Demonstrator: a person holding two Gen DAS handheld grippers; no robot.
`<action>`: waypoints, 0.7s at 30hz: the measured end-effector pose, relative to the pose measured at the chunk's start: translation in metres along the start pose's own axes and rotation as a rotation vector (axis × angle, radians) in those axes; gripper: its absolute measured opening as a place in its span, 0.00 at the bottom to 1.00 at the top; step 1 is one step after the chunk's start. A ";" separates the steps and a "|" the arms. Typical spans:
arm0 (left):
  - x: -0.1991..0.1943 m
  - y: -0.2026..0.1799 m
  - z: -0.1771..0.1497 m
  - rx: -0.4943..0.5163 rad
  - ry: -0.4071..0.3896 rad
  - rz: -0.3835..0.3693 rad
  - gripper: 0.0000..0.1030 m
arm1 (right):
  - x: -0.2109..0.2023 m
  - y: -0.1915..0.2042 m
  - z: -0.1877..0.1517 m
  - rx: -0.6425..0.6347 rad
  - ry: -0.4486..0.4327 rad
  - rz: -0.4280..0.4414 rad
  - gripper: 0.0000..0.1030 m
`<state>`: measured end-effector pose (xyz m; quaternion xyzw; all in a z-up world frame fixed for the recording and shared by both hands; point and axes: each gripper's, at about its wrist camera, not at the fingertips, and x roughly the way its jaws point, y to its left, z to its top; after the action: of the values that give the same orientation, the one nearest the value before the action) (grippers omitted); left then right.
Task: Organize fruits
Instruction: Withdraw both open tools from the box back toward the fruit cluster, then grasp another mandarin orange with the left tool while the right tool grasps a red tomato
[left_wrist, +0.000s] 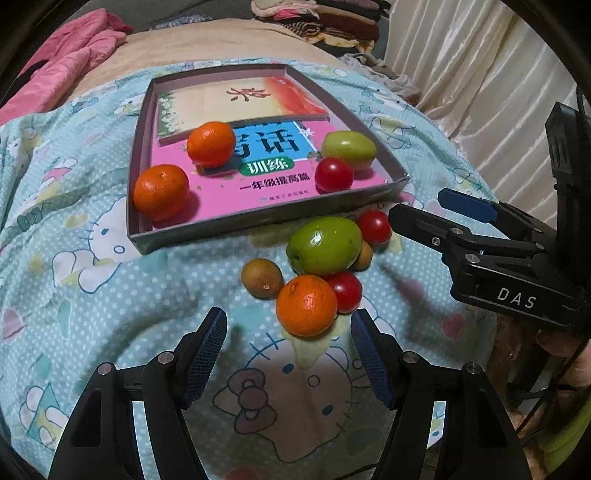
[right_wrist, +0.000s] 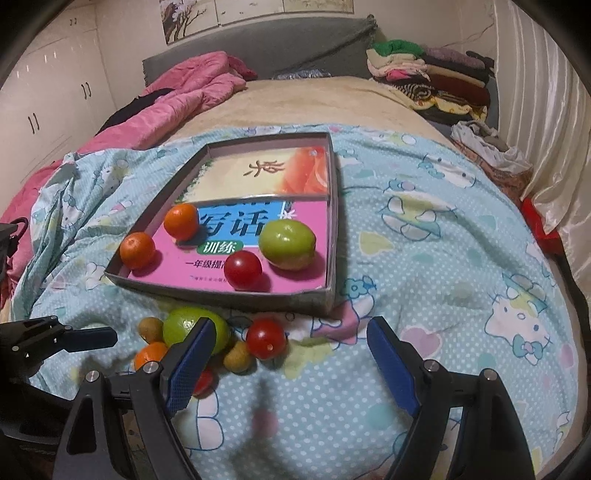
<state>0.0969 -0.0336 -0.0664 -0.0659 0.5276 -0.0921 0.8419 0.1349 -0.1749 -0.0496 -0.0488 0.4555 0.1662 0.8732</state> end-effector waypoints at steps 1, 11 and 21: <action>0.001 0.000 0.000 -0.002 0.006 -0.004 0.69 | 0.001 0.000 0.000 -0.002 0.004 0.001 0.81; 0.010 -0.002 -0.001 0.004 0.025 -0.014 0.69 | 0.012 0.000 -0.004 -0.001 0.059 0.018 0.68; 0.018 0.000 0.000 -0.001 0.033 -0.031 0.59 | 0.031 0.001 -0.006 0.018 0.125 0.104 0.38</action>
<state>0.1047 -0.0379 -0.0823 -0.0729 0.5404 -0.1062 0.8315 0.1466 -0.1679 -0.0778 -0.0273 0.5127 0.2039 0.8336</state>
